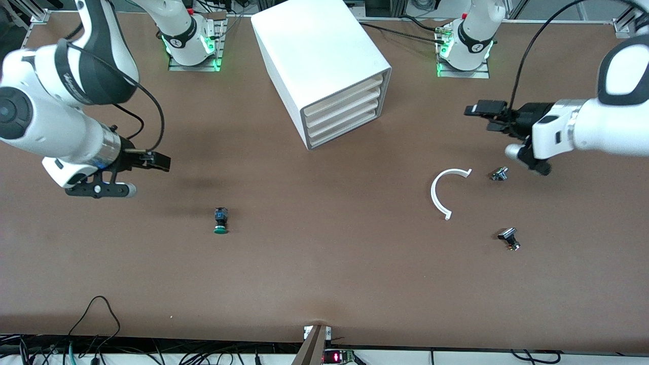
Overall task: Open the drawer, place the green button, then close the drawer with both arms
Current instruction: 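Grasp the green button with the right gripper while the left gripper reaches the drawer, then pull the bottom drawer open with the left gripper while the right gripper lifts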
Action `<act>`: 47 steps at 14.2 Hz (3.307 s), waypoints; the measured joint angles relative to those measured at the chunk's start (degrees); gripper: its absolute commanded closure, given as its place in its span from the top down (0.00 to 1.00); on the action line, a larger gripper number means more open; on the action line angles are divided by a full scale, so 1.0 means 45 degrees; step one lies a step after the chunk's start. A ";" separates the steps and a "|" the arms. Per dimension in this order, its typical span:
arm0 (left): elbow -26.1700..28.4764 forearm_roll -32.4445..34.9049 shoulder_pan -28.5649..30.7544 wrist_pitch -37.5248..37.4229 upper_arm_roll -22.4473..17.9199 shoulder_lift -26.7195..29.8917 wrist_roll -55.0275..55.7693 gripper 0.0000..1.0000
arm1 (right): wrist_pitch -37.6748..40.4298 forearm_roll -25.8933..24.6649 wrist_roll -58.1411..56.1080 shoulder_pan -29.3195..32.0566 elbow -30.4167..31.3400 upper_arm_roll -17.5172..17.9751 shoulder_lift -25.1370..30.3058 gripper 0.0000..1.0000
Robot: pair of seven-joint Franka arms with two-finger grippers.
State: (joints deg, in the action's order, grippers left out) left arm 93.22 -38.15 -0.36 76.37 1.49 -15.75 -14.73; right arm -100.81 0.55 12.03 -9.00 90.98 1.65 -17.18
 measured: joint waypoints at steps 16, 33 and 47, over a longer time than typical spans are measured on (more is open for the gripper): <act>0.5213 -0.6329 -0.0676 0.6751 0.3314 -0.3779 -0.8070 0.72 | -0.7438 0.0005 0.0604 -0.1288 0.1075 0.0145 -0.4818 0.99; 0.6525 -0.7964 -0.1668 0.6879 0.3666 -0.4506 -1.0258 0.31 | -0.6558 0.0009 0.1142 -0.1231 0.0202 0.0100 -0.4931 0.00; 0.4625 -0.5918 -0.0852 0.7168 0.2870 -0.4566 -0.9544 0.00 | -0.0722 0.1051 0.8050 -0.2734 -0.4428 0.0478 -0.4779 0.00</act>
State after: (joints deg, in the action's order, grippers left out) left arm 114.03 -64.78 -4.19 108.63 14.41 -36.30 -57.68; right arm -104.06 5.28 48.26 -21.31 71.05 3.80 -38.68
